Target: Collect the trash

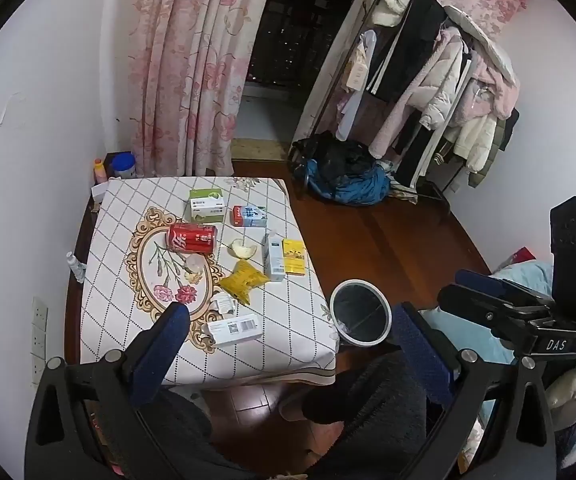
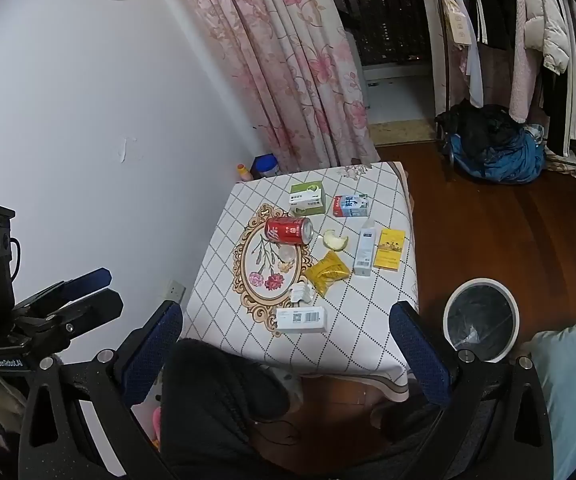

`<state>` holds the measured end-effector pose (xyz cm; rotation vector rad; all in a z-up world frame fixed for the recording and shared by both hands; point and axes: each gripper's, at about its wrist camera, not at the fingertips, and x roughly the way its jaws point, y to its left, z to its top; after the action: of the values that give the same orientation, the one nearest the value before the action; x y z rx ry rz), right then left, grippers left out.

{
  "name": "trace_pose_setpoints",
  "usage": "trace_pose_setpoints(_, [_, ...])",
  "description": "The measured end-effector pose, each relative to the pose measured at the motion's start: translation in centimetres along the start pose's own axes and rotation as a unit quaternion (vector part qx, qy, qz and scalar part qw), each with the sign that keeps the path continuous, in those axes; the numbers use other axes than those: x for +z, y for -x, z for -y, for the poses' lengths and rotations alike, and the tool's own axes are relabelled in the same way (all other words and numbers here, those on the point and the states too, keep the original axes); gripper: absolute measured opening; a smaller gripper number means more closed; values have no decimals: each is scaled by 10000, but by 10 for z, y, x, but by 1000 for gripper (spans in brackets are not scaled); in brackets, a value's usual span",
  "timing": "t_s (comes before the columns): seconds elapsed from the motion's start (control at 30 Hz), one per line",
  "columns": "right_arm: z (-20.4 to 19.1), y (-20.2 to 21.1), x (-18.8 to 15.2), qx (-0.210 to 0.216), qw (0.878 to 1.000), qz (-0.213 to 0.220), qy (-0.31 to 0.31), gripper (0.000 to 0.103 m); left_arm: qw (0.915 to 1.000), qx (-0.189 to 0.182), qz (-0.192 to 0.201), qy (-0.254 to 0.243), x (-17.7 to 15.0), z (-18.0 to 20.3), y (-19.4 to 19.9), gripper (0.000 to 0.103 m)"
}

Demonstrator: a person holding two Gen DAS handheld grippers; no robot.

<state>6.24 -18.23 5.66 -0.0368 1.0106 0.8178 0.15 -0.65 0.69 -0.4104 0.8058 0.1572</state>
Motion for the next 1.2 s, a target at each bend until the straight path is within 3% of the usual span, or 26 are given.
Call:
trace_pose_setpoints(0.43, [1, 0, -1, 8, 10000, 4, -4, 103, 9999, -131, 21, -30, -10, -8, 0, 103])
trace_pose_setpoints(1.2, [-7, -2, -7, 163, 9999, -35, 32, 103, 9998, -176, -3, -22, 0, -3, 3, 103])
